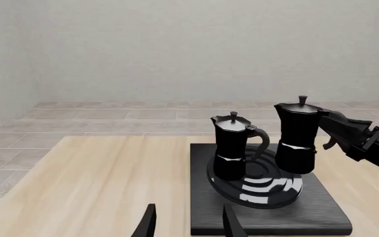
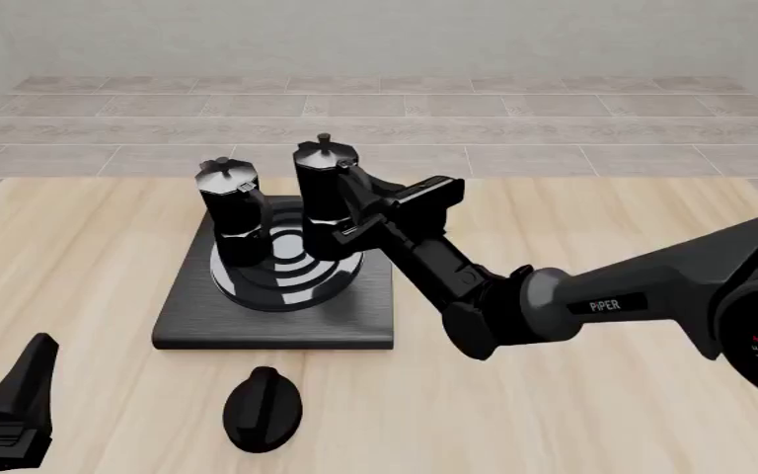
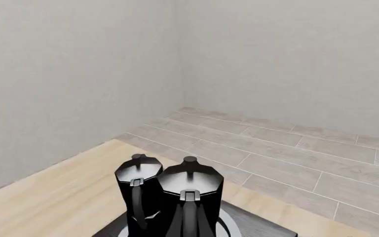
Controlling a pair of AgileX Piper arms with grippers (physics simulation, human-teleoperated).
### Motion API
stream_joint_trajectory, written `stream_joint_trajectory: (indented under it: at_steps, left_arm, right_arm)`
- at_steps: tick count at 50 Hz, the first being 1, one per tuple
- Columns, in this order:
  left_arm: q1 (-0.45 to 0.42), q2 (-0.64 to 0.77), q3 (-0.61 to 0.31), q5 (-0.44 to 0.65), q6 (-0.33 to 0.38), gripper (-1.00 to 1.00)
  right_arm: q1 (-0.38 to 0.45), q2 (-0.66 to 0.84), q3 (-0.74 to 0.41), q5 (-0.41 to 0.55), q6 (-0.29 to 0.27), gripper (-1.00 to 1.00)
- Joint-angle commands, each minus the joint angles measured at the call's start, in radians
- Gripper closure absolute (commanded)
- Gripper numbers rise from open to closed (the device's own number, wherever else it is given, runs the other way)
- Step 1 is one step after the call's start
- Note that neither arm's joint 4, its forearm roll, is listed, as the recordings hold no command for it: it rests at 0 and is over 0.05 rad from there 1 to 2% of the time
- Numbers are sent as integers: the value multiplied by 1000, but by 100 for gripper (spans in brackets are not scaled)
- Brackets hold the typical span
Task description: Put both moka pots on the stove.
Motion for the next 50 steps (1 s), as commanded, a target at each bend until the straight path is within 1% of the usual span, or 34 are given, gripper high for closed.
stream_joint_trajectory:
  at_steps: [1, 27, 39, 50]
  left_arm:
    - [0, 0, 0, 0, 0, -100]
    - [0, 0, 0, 0, 0, -100]
    - [0, 0, 0, 0, 0, -100]
    - [0, 0, 0, 0, 0, -100]
  right_arm:
    - [0, 4, -48, -4, 17, 100]
    - [9, 35, -93, 20, 51, 100]
    - [-7, 82, -138, 53, 65, 100]
    - [-18, 112, -160, 67, 67, 100]
